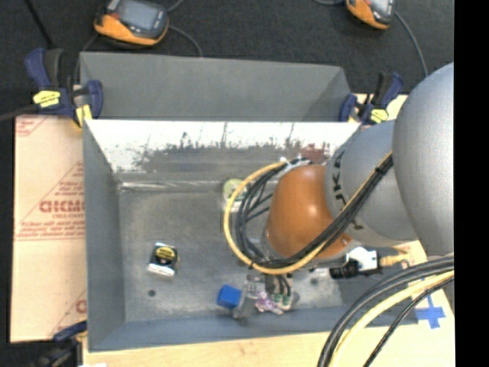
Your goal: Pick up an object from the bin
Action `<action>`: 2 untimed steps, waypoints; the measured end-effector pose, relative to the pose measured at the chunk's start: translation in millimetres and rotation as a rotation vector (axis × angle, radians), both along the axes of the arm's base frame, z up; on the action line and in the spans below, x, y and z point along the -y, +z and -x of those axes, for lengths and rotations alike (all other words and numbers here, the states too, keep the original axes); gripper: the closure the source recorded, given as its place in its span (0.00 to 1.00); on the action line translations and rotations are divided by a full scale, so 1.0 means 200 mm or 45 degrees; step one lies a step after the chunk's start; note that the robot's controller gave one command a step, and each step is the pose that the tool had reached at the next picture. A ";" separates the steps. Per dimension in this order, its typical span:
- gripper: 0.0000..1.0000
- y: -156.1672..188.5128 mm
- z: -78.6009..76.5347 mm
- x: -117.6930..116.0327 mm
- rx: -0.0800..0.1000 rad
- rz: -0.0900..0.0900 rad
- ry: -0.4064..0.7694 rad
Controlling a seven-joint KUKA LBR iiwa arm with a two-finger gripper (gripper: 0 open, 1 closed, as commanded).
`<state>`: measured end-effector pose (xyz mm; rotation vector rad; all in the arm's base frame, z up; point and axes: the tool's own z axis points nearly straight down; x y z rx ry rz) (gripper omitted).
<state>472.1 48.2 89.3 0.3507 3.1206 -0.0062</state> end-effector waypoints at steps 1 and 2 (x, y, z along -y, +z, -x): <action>1.00 0.00 -0.01 -0.02 0.002 -0.005 0.006; 1.00 -0.09 -0.16 0.02 0.000 -0.007 -0.029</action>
Offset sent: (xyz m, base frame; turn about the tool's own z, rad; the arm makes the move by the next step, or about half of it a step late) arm 0.0000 0.0000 0.0000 0.0000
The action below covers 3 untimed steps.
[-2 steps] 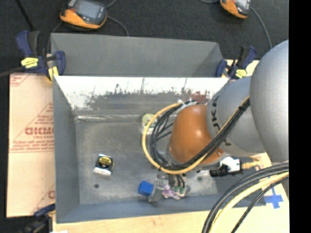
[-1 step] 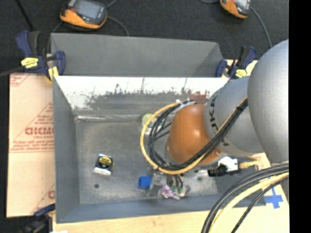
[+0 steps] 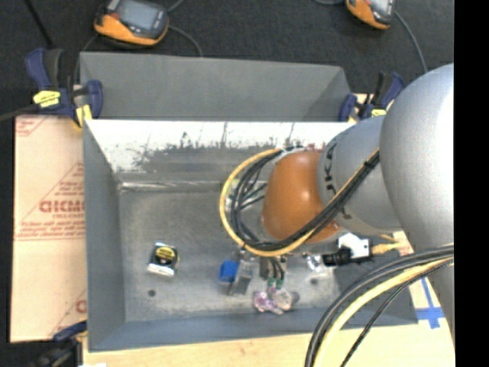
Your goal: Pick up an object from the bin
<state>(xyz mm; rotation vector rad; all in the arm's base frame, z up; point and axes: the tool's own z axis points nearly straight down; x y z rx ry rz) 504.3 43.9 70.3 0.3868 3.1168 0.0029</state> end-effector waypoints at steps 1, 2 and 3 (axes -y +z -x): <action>1.00 0.00 0.09 -0.28 -0.001 -0.001 0.010; 1.00 0.49 -0.06 -0.48 0.015 -0.003 0.070; 1.00 0.90 -0.04 -0.61 0.013 -0.003 0.059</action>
Offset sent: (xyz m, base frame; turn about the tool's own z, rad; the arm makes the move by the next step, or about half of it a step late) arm -0.0183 0.0529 -0.0003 -0.0018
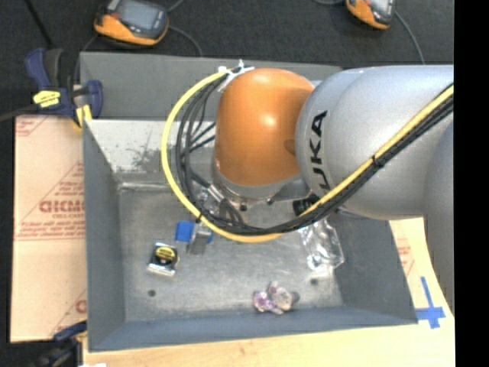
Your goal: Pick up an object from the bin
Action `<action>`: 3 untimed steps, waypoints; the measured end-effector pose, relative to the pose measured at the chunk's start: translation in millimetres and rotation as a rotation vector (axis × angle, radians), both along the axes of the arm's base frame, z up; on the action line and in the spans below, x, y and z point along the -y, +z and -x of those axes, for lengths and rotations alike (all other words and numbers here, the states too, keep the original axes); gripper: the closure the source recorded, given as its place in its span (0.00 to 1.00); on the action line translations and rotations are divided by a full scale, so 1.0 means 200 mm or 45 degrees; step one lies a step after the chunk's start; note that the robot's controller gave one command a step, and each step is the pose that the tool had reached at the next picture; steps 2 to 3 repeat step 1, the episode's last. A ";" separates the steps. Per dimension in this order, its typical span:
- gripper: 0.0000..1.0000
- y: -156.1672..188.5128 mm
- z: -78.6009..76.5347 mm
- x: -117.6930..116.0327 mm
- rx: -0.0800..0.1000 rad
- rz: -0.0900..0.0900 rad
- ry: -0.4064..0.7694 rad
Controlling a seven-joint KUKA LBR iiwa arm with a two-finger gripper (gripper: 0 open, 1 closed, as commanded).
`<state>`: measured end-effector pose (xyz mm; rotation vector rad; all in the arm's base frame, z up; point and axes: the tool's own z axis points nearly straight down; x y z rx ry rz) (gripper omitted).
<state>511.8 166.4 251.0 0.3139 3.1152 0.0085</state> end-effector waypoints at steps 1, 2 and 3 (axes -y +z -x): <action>1.00 -0.01 -0.01 0.08 -0.003 0.012 1.040; 1.00 -0.01 -0.01 0.08 -0.003 0.012 1.040; 1.00 -0.01 -0.01 0.08 -0.003 0.012 1.040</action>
Offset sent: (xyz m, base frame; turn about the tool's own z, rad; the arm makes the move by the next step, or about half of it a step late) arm 0.0004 -0.0158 -0.0031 -0.8191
